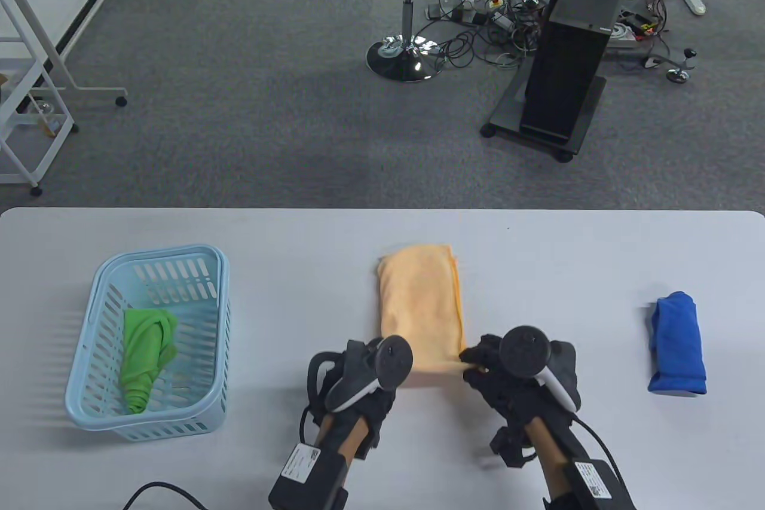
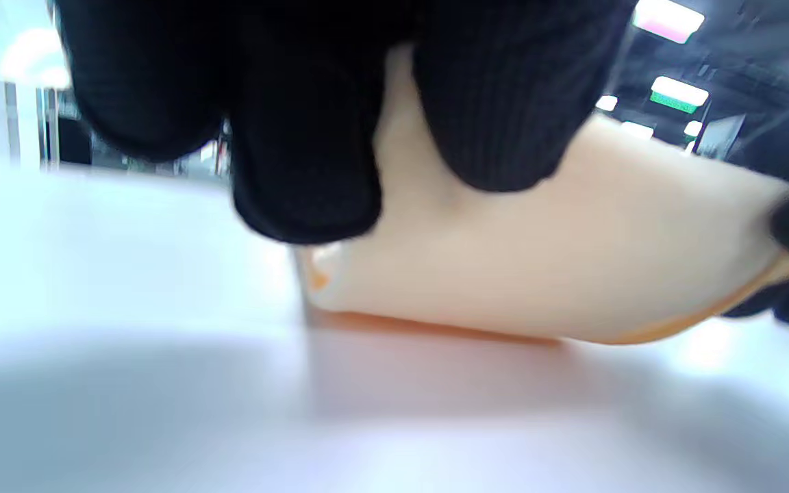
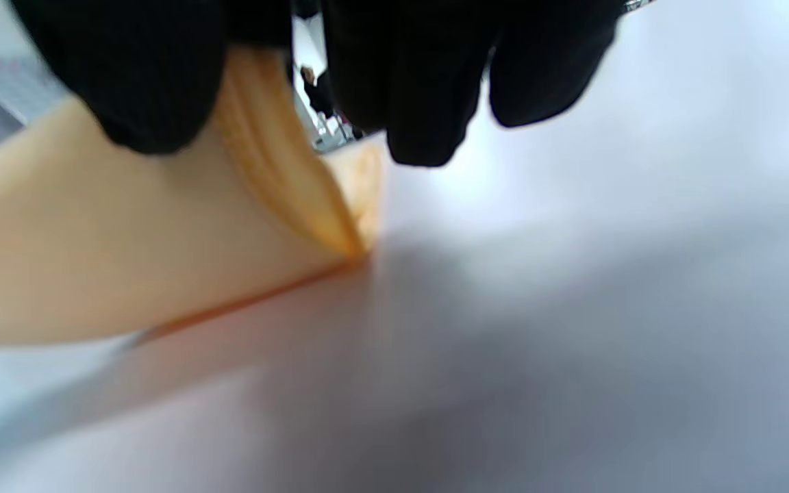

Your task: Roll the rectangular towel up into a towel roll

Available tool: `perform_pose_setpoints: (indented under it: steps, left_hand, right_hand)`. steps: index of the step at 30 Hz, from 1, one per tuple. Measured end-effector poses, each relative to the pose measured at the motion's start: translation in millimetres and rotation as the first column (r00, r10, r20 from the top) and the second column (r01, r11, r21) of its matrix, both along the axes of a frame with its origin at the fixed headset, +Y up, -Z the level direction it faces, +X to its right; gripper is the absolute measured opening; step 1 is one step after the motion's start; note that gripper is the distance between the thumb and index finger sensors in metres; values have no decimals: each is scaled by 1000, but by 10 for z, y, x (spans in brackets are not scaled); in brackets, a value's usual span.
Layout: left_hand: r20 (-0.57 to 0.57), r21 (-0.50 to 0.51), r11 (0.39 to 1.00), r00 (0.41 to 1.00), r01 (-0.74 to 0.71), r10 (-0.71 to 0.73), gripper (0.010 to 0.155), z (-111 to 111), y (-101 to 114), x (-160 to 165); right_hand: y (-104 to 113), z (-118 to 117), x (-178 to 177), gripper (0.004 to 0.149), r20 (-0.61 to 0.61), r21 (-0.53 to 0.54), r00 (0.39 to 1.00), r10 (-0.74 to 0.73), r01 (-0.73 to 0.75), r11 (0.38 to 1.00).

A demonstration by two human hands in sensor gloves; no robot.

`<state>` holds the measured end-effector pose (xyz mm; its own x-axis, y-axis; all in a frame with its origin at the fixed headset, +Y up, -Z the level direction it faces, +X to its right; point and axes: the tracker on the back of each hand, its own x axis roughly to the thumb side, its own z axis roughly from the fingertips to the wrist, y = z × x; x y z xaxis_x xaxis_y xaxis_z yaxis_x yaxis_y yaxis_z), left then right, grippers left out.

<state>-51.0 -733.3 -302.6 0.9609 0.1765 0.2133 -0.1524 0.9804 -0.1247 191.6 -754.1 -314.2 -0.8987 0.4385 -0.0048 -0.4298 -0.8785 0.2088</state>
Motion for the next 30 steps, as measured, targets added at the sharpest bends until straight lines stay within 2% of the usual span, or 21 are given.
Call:
perform_pose_setpoints:
  steps: [2,4,7,9,12,14,15,17,18,19,21,23,27,30]
  left_hand:
    - [-11,-11,1000,1000,-12,12,44,136,-124,-21]
    - [-19,-53,998,1000,23,-24,44,237,-151,-57]
    - [-30,-36,999,999,19,-20,45,338,-156,-105]
    - [-42,-51,999,999,-6,4,45,374,-172,-129]
    - [-59,-67,997,997,-47,43,45,392,-199,-163]
    - [-76,-83,994,995,-74,67,46,382,-199,-207]
    - [-79,-79,990,991,-115,109,46,377,-207,-232]
    - [-95,-74,983,983,-167,160,46,375,-219,-279]
    - [-99,-89,978,978,-190,181,46,370,-214,-299]
    - [-101,-99,976,977,-196,186,47,369,-187,-315]
    - [-100,-64,978,977,-197,190,47,377,-141,-329]
    - [-86,-59,982,981,-177,171,46,397,-144,-320]
    - [-56,-103,991,995,-85,79,46,435,-207,-276]
    - [-52,-98,994,998,-50,45,46,445,-212,-246]
  right_hand:
    - [-7,87,42,55,12,-66,999,39,-38,997]
    - [110,176,118,56,39,-19,997,73,-72,997]
    - [236,301,96,59,25,54,999,33,-34,998]
    - [190,383,-34,67,-77,20,997,-6,7,1000]
    - [5,461,-230,84,-200,-62,979,47,-61,996]
    - [-77,465,-300,78,-201,-14,974,104,-109,994]
    - [-88,429,-317,70,-203,19,972,116,-115,993]
    - [-67,405,-298,55,-183,16,974,131,-130,991]
    - [-58,405,-267,49,-148,63,981,126,-118,991]
    - [-62,394,-235,48,-136,98,985,102,-89,991]
    - [-77,374,-164,49,-153,41,982,113,-108,993]
    - [-78,363,-103,49,-136,79,983,121,-111,991]
    - [-100,367,-59,50,-142,23,985,96,-94,995]
    - [-125,382,-87,51,-165,8,971,171,-173,985]
